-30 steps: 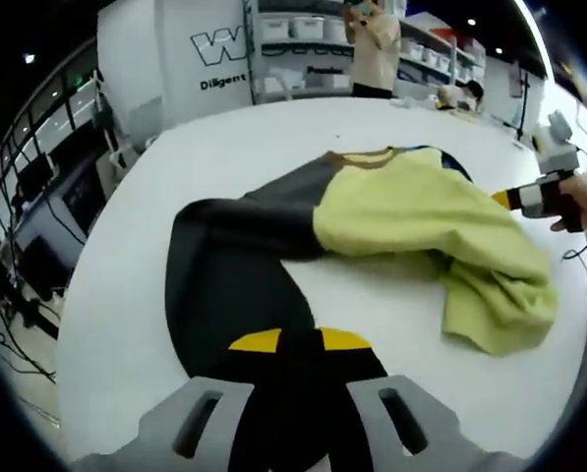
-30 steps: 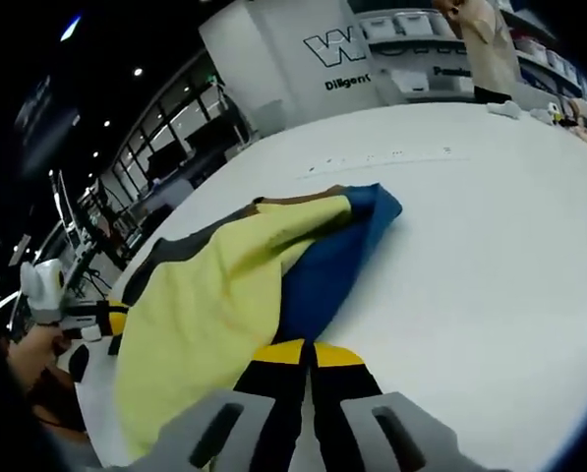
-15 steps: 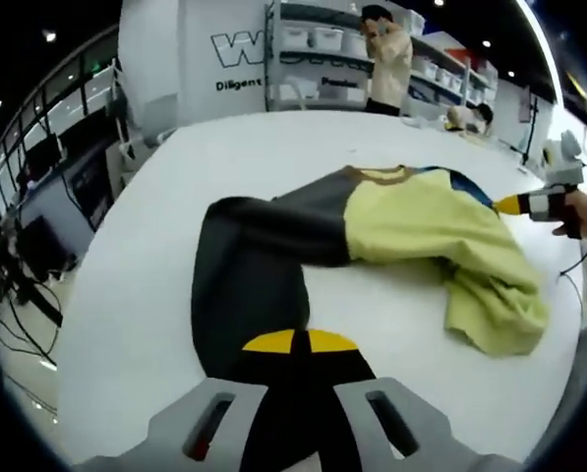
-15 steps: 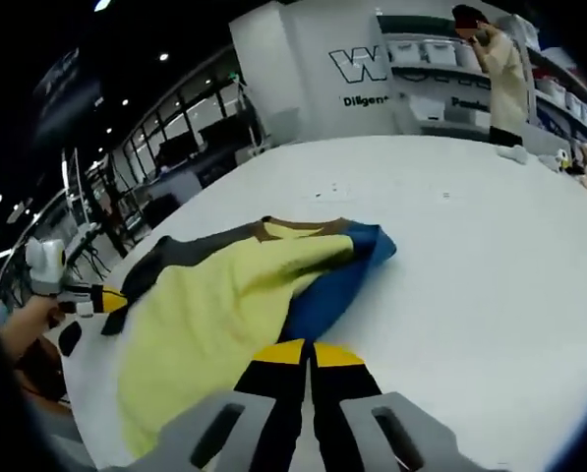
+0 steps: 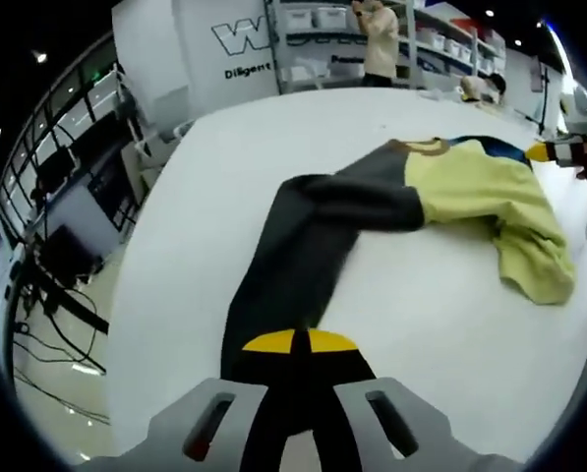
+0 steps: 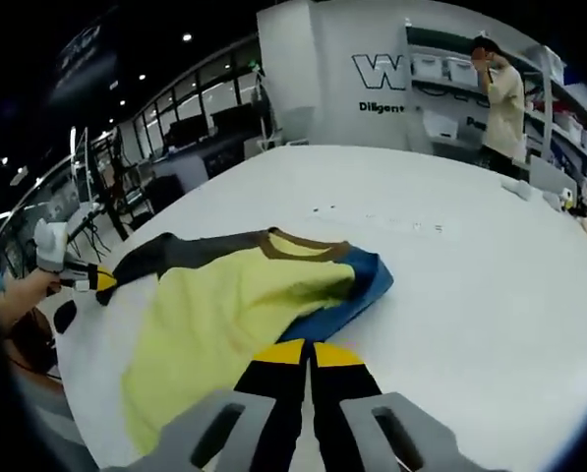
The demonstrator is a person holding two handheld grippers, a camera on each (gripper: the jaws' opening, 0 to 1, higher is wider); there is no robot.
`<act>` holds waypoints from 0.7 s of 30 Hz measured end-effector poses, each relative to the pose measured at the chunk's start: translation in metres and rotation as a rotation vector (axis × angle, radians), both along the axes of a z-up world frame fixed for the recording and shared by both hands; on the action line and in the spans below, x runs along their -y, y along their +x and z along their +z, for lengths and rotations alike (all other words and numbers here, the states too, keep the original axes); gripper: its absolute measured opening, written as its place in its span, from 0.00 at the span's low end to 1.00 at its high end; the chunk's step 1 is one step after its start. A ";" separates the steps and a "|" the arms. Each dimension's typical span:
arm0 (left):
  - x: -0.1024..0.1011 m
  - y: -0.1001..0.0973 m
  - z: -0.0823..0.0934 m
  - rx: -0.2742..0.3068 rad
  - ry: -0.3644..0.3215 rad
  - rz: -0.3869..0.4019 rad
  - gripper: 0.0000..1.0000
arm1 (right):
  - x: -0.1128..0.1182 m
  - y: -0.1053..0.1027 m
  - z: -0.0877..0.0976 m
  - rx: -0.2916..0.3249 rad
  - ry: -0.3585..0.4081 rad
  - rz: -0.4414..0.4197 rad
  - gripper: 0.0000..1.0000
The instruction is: Fold the garment on the visible template until the final outline fits inside the template.
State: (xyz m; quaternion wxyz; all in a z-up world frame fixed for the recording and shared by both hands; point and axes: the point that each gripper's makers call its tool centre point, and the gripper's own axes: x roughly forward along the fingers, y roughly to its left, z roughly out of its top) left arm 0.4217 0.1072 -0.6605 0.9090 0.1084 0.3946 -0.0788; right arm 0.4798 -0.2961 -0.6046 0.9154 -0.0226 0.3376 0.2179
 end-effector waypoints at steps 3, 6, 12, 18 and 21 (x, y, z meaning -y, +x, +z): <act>-0.008 0.000 -0.002 -0.018 0.029 0.002 0.00 | 0.010 0.001 0.003 -0.011 -0.011 -0.006 0.00; -0.017 0.001 -0.003 -0.033 0.066 0.006 0.00 | 0.021 0.003 0.009 -0.012 -0.026 -0.020 0.00; -0.020 0.002 -0.004 -0.048 0.110 -0.005 0.00 | 0.043 0.006 0.017 -0.018 -0.029 -0.064 0.00; -0.020 0.003 -0.006 -0.056 0.129 -0.012 0.00 | 0.068 0.008 0.016 -0.046 -0.103 -0.074 0.00; -0.021 0.003 -0.006 -0.056 0.138 -0.019 0.00 | 0.080 0.009 0.018 -0.056 -0.154 -0.063 0.00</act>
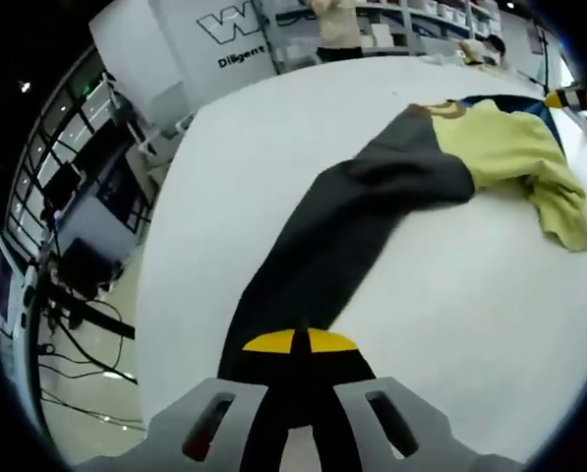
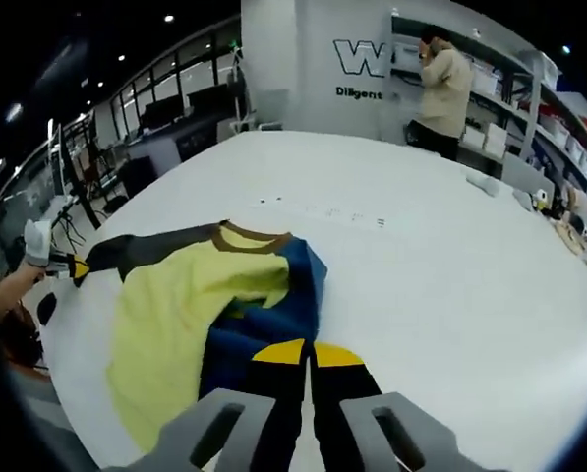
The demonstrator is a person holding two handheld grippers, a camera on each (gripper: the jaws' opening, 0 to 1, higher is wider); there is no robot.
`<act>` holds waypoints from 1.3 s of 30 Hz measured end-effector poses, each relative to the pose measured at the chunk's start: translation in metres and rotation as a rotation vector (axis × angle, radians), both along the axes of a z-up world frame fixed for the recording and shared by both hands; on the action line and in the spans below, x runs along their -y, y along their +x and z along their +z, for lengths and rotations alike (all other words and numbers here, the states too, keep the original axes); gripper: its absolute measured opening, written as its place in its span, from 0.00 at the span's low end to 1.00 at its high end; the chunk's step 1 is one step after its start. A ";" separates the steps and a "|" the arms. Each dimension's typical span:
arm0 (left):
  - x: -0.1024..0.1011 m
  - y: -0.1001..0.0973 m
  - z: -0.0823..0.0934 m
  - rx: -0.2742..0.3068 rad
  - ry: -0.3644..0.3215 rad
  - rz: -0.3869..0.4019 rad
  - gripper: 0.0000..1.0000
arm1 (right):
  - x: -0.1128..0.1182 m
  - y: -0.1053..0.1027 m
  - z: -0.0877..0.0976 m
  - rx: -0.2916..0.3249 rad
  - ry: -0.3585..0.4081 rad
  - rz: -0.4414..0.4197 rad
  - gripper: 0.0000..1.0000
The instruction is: Fold the garment on the visible template until the final outline fits inside the template.
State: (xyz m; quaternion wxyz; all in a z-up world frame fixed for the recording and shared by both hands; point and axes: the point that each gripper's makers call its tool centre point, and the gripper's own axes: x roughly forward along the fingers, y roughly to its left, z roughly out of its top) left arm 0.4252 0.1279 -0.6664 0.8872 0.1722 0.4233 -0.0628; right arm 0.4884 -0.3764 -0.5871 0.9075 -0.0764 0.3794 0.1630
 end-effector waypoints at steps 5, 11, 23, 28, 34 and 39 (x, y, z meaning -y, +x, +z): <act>-0.003 0.001 0.000 -0.001 0.014 -0.005 0.00 | 0.021 0.001 -0.003 -0.016 -0.182 0.044 0.00; -0.010 0.005 0.000 -0.006 0.034 0.004 0.00 | 0.030 0.004 -0.013 -0.021 -0.265 0.065 0.00; 0.012 0.017 0.015 0.073 -0.008 -0.032 0.36 | 0.027 0.004 -0.020 -0.027 -0.204 0.050 0.00; 0.055 0.017 0.025 0.100 -0.089 -0.139 0.36 | 0.024 0.005 -0.015 -0.015 -0.134 0.030 0.00; 0.106 0.022 0.037 0.159 -0.161 -0.288 0.38 | 0.022 0.006 -0.013 -0.005 -0.102 0.029 0.00; 0.129 0.023 0.033 0.159 -0.176 -0.344 0.38 | 0.019 0.005 -0.013 -0.005 -0.064 0.017 0.00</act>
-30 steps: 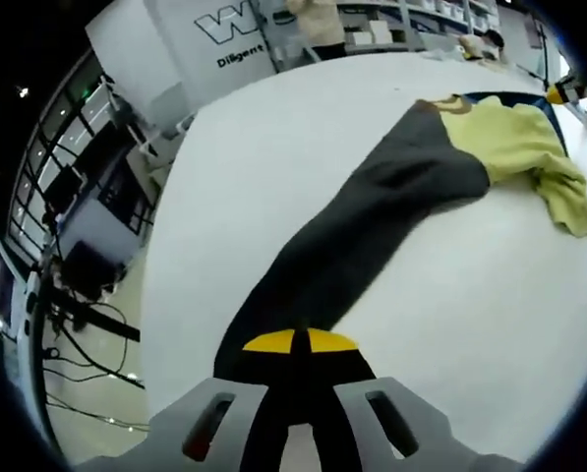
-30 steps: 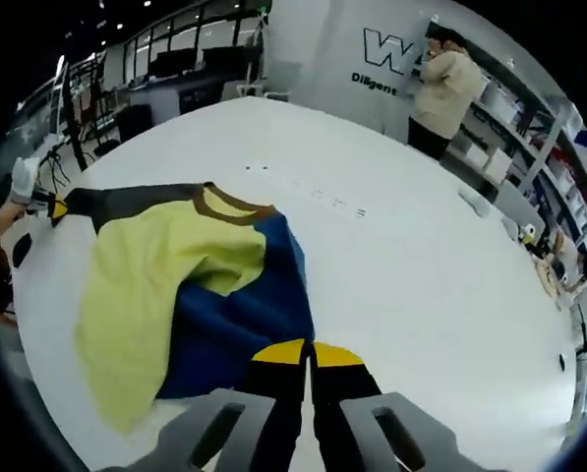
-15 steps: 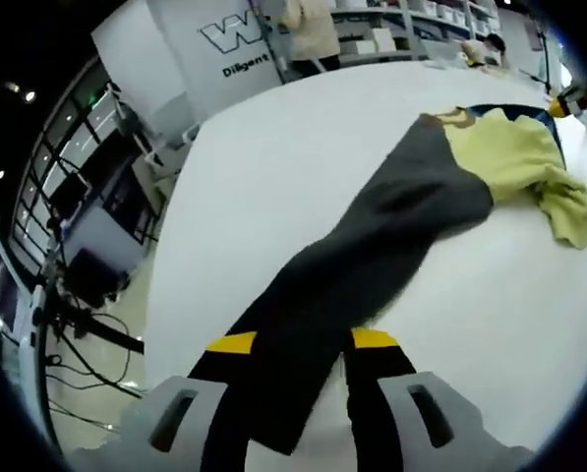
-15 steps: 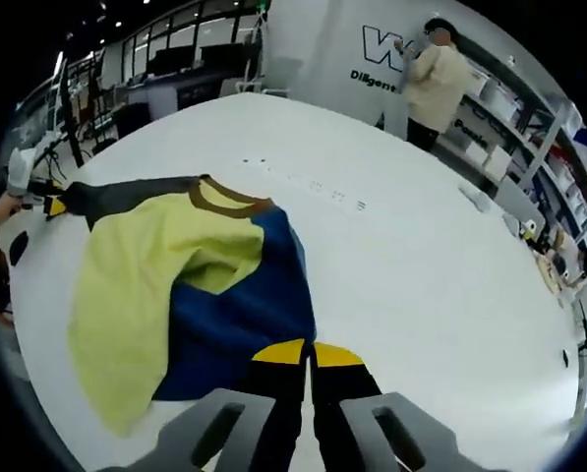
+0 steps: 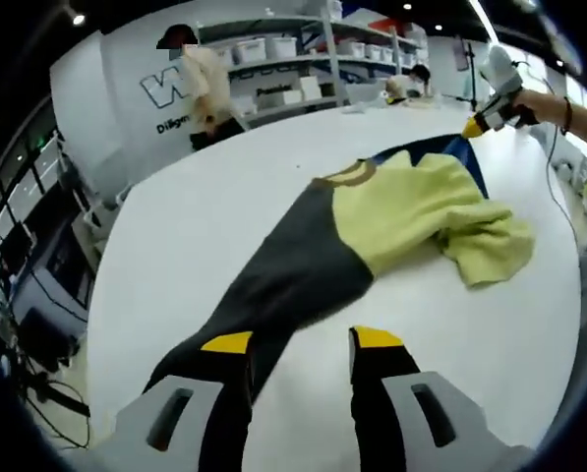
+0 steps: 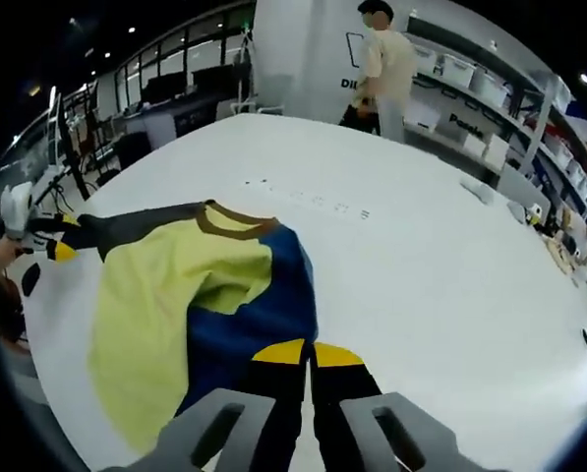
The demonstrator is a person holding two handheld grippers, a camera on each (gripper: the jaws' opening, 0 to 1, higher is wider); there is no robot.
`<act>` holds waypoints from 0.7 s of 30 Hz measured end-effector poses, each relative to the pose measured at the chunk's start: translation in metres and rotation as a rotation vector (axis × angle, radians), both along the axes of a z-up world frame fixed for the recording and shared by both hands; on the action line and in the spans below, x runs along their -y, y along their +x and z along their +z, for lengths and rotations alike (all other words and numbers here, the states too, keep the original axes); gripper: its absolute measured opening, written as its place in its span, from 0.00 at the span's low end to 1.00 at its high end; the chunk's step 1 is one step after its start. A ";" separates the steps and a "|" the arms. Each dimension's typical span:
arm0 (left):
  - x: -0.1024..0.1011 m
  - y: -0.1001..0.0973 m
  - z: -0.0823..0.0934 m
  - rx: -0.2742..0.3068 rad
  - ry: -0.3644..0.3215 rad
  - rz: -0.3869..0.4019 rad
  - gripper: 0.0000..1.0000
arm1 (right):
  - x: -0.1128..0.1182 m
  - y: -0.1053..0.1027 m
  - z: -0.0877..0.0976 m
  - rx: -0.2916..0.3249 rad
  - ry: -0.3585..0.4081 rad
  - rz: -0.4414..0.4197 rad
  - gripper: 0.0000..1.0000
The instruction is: Fold the garment on the visible template until the final outline fits inside the template.
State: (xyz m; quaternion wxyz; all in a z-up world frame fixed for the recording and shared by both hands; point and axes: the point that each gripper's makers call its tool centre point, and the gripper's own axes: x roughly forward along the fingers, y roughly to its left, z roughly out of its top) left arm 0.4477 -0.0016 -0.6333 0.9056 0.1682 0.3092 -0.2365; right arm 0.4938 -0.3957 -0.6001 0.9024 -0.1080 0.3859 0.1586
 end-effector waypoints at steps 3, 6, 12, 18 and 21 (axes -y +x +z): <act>0.011 0.002 -0.005 -0.008 0.009 -0.025 0.37 | -0.009 0.002 0.003 0.011 0.107 -0.020 0.00; 0.029 0.004 -0.005 0.006 -0.017 -0.064 0.33 | -0.007 0.003 0.003 0.005 0.131 -0.039 0.00; 0.055 0.011 -0.011 0.009 -0.035 -0.107 0.29 | -0.009 0.003 0.001 0.001 0.139 -0.049 0.00; 0.071 0.015 -0.021 -0.006 -0.032 -0.123 0.26 | -0.013 0.003 -0.001 -0.006 0.173 -0.059 0.00; 0.075 0.020 -0.027 -0.002 -0.011 -0.129 0.25 | -0.015 0.003 -0.001 -0.008 0.193 -0.066 0.00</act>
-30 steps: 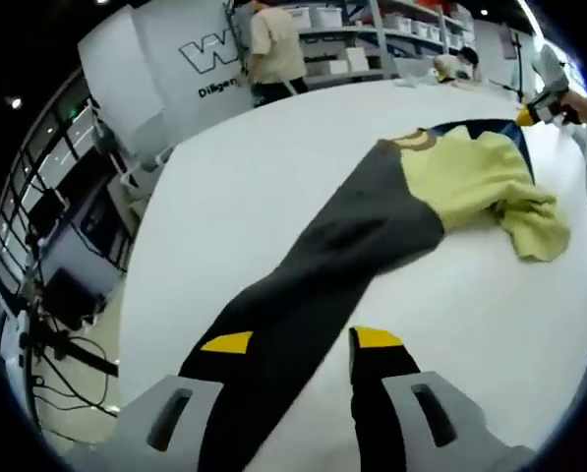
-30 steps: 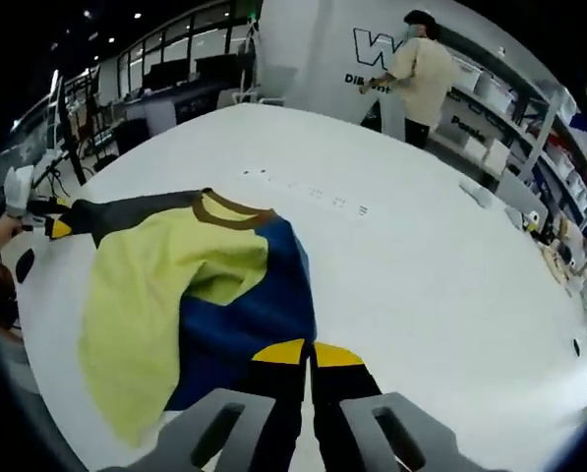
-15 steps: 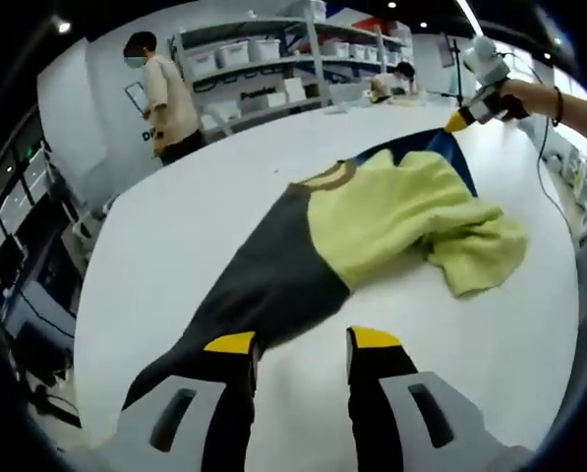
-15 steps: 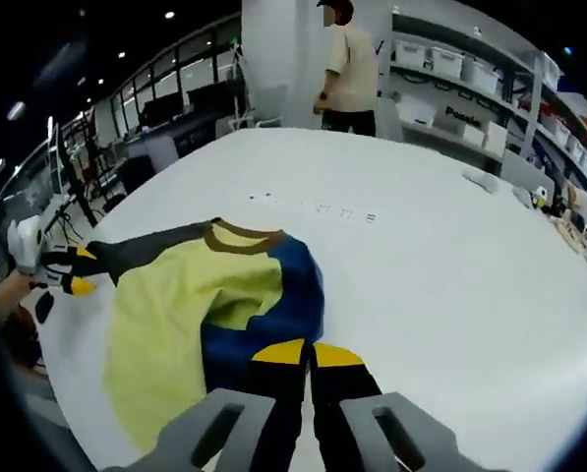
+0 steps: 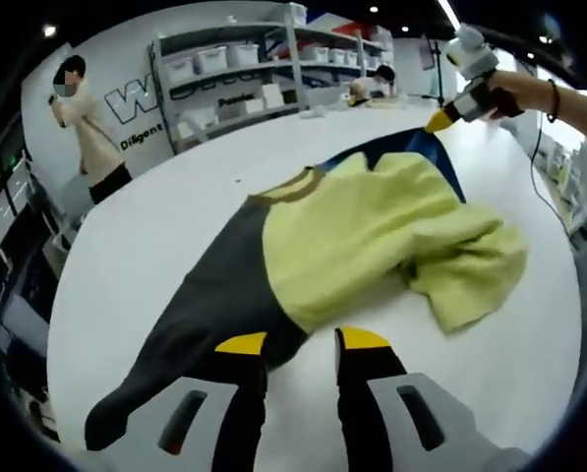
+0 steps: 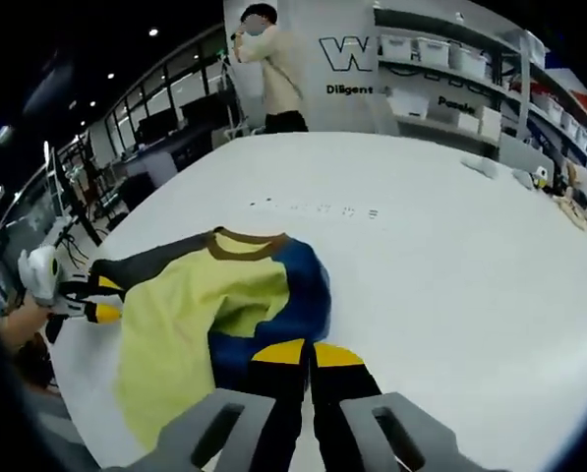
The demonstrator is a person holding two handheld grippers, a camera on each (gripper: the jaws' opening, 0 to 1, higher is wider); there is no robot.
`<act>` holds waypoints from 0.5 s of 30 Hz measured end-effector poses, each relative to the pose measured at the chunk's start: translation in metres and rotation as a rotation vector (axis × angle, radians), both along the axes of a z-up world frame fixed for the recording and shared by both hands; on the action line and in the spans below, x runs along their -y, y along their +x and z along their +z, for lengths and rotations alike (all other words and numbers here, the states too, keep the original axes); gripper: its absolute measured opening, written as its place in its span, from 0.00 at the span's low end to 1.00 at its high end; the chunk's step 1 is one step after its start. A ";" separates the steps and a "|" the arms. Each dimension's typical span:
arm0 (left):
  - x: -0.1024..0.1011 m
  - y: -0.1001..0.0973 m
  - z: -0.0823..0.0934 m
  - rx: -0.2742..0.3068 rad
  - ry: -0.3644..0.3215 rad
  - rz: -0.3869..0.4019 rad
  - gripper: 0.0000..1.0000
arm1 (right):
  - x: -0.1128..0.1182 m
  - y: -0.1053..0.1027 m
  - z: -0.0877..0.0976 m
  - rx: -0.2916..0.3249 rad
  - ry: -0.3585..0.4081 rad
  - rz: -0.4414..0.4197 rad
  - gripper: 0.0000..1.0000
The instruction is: Fold the garment on the visible template until the final outline fits inside the template.
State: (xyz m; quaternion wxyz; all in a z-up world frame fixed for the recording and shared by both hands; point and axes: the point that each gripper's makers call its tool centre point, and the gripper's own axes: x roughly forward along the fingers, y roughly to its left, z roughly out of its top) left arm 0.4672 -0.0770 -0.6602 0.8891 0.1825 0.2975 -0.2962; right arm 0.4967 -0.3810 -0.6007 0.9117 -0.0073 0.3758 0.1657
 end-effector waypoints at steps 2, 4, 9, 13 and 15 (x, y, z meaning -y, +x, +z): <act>0.001 0.002 -0.003 -0.003 0.007 0.002 0.25 | 0.000 0.000 -0.001 0.000 -0.005 0.005 0.00; 0.001 0.005 -0.008 -0.015 0.014 0.012 0.24 | -0.001 -0.001 -0.001 -0.002 -0.009 0.010 0.00; 0.003 0.010 -0.010 -0.028 0.034 0.053 0.17 | -0.002 -0.001 -0.003 -0.005 -0.017 0.016 0.00; 0.004 0.009 -0.011 -0.042 0.023 0.055 0.06 | -0.001 -0.001 -0.005 -0.003 -0.031 0.014 0.00; 0.002 0.008 -0.012 -0.047 0.036 0.052 0.04 | 0.002 -0.002 -0.007 -0.002 -0.068 0.025 0.00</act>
